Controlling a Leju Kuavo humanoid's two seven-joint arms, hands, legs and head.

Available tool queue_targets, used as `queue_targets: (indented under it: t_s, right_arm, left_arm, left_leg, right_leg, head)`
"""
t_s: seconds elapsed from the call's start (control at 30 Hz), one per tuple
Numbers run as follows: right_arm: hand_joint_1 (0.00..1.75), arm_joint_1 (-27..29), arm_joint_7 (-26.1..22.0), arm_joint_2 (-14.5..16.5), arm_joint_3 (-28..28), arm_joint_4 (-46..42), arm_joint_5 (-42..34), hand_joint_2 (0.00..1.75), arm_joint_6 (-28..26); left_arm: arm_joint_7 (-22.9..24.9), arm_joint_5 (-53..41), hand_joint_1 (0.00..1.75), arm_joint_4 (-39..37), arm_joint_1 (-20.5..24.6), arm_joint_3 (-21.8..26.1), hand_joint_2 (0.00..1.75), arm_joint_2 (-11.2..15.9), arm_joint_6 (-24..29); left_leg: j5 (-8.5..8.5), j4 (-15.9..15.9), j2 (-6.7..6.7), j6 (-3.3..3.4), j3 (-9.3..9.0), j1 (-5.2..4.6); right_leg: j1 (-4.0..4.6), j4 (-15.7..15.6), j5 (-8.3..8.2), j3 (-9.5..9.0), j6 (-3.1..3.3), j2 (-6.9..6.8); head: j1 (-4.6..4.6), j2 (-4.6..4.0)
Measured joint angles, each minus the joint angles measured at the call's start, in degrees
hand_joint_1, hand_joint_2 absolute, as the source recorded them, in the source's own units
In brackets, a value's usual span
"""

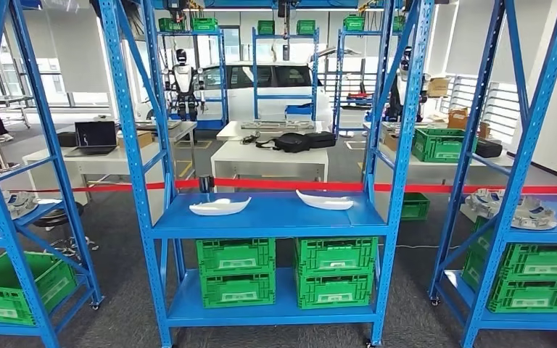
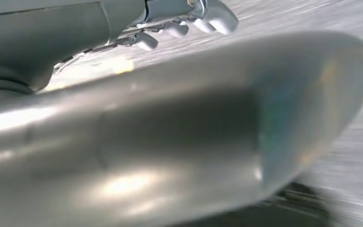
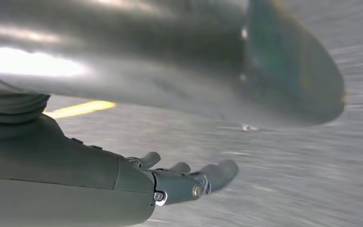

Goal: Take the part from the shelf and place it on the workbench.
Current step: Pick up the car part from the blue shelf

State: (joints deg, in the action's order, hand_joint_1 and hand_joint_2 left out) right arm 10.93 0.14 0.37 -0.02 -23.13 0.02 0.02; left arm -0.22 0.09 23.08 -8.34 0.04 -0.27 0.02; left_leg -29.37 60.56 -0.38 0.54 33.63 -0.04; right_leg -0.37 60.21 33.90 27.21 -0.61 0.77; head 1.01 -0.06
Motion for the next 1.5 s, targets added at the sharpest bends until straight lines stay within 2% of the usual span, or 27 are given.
queue_targets:
  t_s: [0.07,0.17,0.2,0.23,0.3,0.33,0.37,0.43,0.5,0.53,0.6,0.67,0.7,0.73,0.83,0.9,0.97,1.0,1.07,1.17,1.2,1.23,1.27,1.33,1.4,1.47,1.5]
  right_arm:
    - [0.00,2.9,0.0,0.0,0.0,3.8,0.0,0.00,0.0]
    - [0.00,6.2,0.0,-0.1,0.0,8.6,0.0,0.00,0.0]
    - [0.00,6.9,0.0,-0.2,0.0,9.6,0.0,0.00,0.0]
    - [0.00,7.2,0.0,-0.2,0.0,10.0,0.0,0.00,0.0]
    - [0.00,6.5,-0.1,-0.2,0.0,9.6,0.0,0.00,0.0]
    - [0.00,5.4,-0.1,-0.2,0.0,8.9,0.0,0.00,0.0]
    - [0.00,4.0,-0.2,-0.2,0.0,7.8,0.0,0.00,0.0]
    - [0.00,0.9,-0.2,-0.2,0.0,4.8,0.0,0.00,0.0]
    - [0.00,-2.1,-0.2,-0.1,0.0,1.0,0.0,0.00,0.0]
    - [0.00,-3.6,-0.2,-0.1,0.0,-0.9,0.0,0.00,0.0]
    - [0.00,-6.8,-0.2,-0.1,0.0,-4.7,0.0,0.00,0.0]
    - [0.00,-9.3,-0.3,-0.1,0.0,-7.9,0.0,0.00,0.0]
    - [0.00,-9.9,-0.3,-0.1,0.0,-8.9,0.0,0.00,0.0]
    - [0.00,-10.1,-0.3,-0.1,0.0,-9.4,0.0,0.00,0.0]
    - [0.00,-8.2,-0.1,-0.1,0.0,-8.4,0.0,0.00,0.0]
    - [0.00,-5.5,0.0,-0.1,0.0,-5.9,0.0,0.00,0.0]
    - [0.00,-2.2,0.0,-0.1,0.0,-2.5,0.0,0.00,0.0]
    - [0.00,-0.4,0.0,-0.1,0.0,-0.6,0.0,0.00,0.0]
    - [0.00,2.7,0.0,-0.1,0.0,3.2,0.0,0.00,0.0]
    - [0.00,5.8,0.0,-0.2,0.0,8.0,0.0,0.00,0.0]
    - [0.00,6.5,0.0,-0.2,0.0,9.2,0.0,0.00,0.0]
    - [0.00,7.0,0.0,-0.3,0.0,9.9,0.0,0.00,0.0]
    - [0.00,7.2,0.0,-0.3,0.0,10.2,0.0,0.00,0.0]
    - [0.00,6.0,-0.1,-0.3,0.0,9.5,0.0,0.00,0.0]
    - [0.00,3.3,-0.1,-0.2,0.0,7.3,0.0,0.00,0.0]
    - [0.00,0.1,-0.2,-0.2,0.0,4.0,0.0,0.00,0.0]
    - [0.00,-1.4,-0.2,-0.2,0.0,2.1,0.0,0.00,0.0]
  left_arm:
    - [0.0,0.0,0.00,3.9,3.1,0.0,0.00,0.0,0.0]
    - [0.0,0.0,0.00,8.8,6.8,0.0,0.00,0.0,0.0]
    - [0.0,0.0,0.00,9.7,7.4,0.0,0.00,0.1,0.0]
    - [0.0,0.0,0.00,10.1,7.5,0.0,0.00,0.1,0.0]
    - [0.0,0.0,0.00,9.5,6.5,0.0,0.00,0.1,0.0]
    - [0.1,0.0,0.00,8.5,5.5,0.0,0.00,0.1,0.0]
    - [0.1,0.0,0.00,7.3,4.3,0.0,0.00,0.0,0.0]
    - [0.2,0.0,0.00,4.0,1.3,0.0,0.00,-0.1,0.0]
    - [0.3,0.0,0.00,0.2,-2.0,0.0,0.00,-0.2,0.0]
    - [0.2,0.0,0.00,-1.7,-3.5,0.0,0.00,-0.2,0.0]
    - [0.2,0.0,0.00,-5.6,-6.2,0.0,0.00,-0.1,0.0]
    - [0.3,0.0,0.00,-8.9,-8.4,0.0,0.00,0.2,0.0]
    - [0.3,0.0,0.00,-9.9,-9.1,0.0,0.00,0.3,0.0]
    - [0.3,0.0,0.00,-10.4,-9.6,0.0,0.00,0.3,0.0]
    - [0.2,0.0,0.00,-9.2,-8.1,0.0,0.00,0.3,0.0]
    - [0.1,0.0,0.00,-6.5,-5.4,0.0,0.00,0.2,0.0]
    - [0.1,0.0,0.00,-2.8,-2.1,0.0,0.00,0.1,0.0]
    - [0.0,0.0,0.00,-0.7,-0.4,0.0,0.00,0.1,0.0]
    - [0.0,0.0,0.00,3.3,2.8,0.0,0.00,0.0,0.0]
    - [0.0,0.0,0.00,8.1,6.6,0.0,0.00,0.1,0.0]
    - [0.0,0.0,0.00,9.3,7.3,0.0,0.00,0.1,0.0]
    - [0.0,0.0,0.00,10.0,7.6,0.0,0.00,0.2,0.0]
    - [0.0,0.0,0.00,10.3,7.6,0.0,0.00,0.2,0.0]
    - [0.0,0.0,0.00,9.2,6.2,0.0,0.00,0.2,0.0]
    - [0.2,0.0,0.00,6.7,3.7,0.0,0.00,0.1,0.0]
    - [0.3,0.0,0.00,3.2,0.7,0.0,0.00,0.1,0.0]
    - [0.3,0.0,0.00,1.3,-0.9,0.0,0.00,0.0,0.0]
  left_leg:
    - [-0.32,-0.3,-0.47,0.61,-1.02,0.15]
    - [-1.09,-0.4,-1.31,0.99,-1.65,0.00]
    - [-1.44,-0.4,-1.57,1.02,-2.04,-0.08]
    - [-1.82,-0.4,-1.73,0.99,-2.56,-0.15]
    - [-2.73,-0.4,-1.59,0.85,-3.69,-0.23]
    - [-3.18,-0.5,-1.37,0.68,-4.11,-0.26]
    - [-3.64,-0.6,-1.13,0.42,-4.35,-0.28]
    - [-3.97,-0.5,-0.64,-0.25,-5.24,-0.44]
    - [-4.27,0.1,-0.33,-0.95,-6.30,-0.60]
    - [-4.84,1.0,-0.26,-1.35,-6.20,-0.60]
    - [-7.28,5.6,-0.20,-1.94,-3.58,-0.38]
    - [-9.94,11.7,-0.16,-2.21,1.06,-0.15]
    - [-10.31,13.2,-0.15,-2.24,2.78,-0.09]
    - [-9.58,13.0,-0.14,-2.29,3.64,-0.07]
    - [-2.27,4.7,0.05,-2.27,2.36,-0.14]
    - [-0.66,1.8,0.34,-1.63,1.46,-0.31]
    - [-0.88,1.5,0.33,-0.51,0.92,-0.31]
    - [-0.26,1.1,0.20,-0.01,0.48,-0.19]
    - [-0.42,0.7,-0.19,0.64,-0.64,0.01]
    - [-1.19,0.5,-0.72,1.04,-1.26,0.00]
    - [-1.52,0.5,-0.97,1.07,-1.56,-0.01]
    - [-1.89,0.5,-1.23,1.04,-2.01,-0.01]
    - [-2.28,0.5,-1.43,0.96,-2.57,-0.01]
    - [-3.17,0.4,-1.31,0.66,-3.67,0.00]
    - [-3.95,0.0,-0.78,0.11,-4.25,-0.05]
    - [-4.05,-0.1,-0.34,-0.62,-5.21,-0.21]
    - [-4.10,0.1,-0.19,-0.93,-5.71,-0.26]
  right_leg:
    - [-0.05,3.9,1.44,2.06,-0.42,-0.18]
    - [-0.06,13.8,5.23,9.19,-0.77,-0.25]
    - [-0.04,15.0,5.13,10.79,-0.73,-0.25]
    - [0.02,14.0,3.67,11.26,-0.56,-0.26]
    - [0.28,7.2,-1.66,9.66,0.08,-0.38]
    - [0.61,4.4,-2.70,8.78,0.40,-0.51]
    - [0.92,2.5,-2.63,8.07,0.71,-0.54]
    - [1.24,1.4,-1.34,7.60,1.32,-0.42]
    - [0.84,0.3,-3.04,6.21,2.12,-0.19]
    - [0.66,0.1,-3.57,5.43,2.45,-0.11]
    - [0.46,-0.2,-3.43,4.31,2.84,0.21]
    - [0.43,-0.2,-2.79,3.73,2.88,0.86]
    - [0.40,-0.2,-2.38,3.29,2.79,1.17]
    - [0.35,-0.2,-1.91,2.70,2.65,1.38]
    - [0.14,-0.3,-0.17,0.61,2.01,1.17]
    - [0.17,-0.5,0.80,-0.15,1.43,0.69]
    - [0.35,-0.2,1.04,-0.91,0.81,0.34]
    - [0.37,0.3,1.05,-1.08,0.54,0.19]
    - [0.31,3.6,1.66,0.49,0.06,-0.06]
    - [0.20,12.8,5.30,7.35,-0.66,-0.22]
    - [0.18,14.7,5.83,9.28,-0.77,-0.24]
    - [0.17,14.8,5.01,10.35,-0.77,-0.25]
    - [0.16,13.0,3.00,10.51,-0.69,-0.27]
    - [0.28,6.2,-2.34,8.94,-0.22,-0.47]
    - [0.71,2.1,-2.94,7.69,0.40,-0.62]
    - [0.84,1.2,-2.42,7.19,1.12,-0.49]
    - [0.65,0.7,-3.31,6.48,1.54,-0.41]
  head:
    - [0.06,0.01]
    - [0.14,0.01]
    - [0.17,0.01]
    - [0.20,0.01]
    - [0.23,0.02]
    - [0.21,0.02]
    - [0.22,0.01]
    - [0.17,0.01]
    - [0.14,0.02]
    - [0.10,0.00]
    - [0.03,-0.02]
    - [0.00,-0.01]
    - [-0.02,-0.01]
    - [-0.03,-0.01]
    - [-0.08,-0.02]
    - [-0.08,-0.03]
    - [-0.05,-0.01]
    - [0.00,0.02]
    - [0.07,0.02]
    - [0.19,0.02]
    - [0.21,0.02]
    - [0.23,0.02]
    - [0.24,0.02]
    - [0.25,0.02]
    - [0.27,0.01]
    - [0.24,0.01]
    - [0.19,0.02]
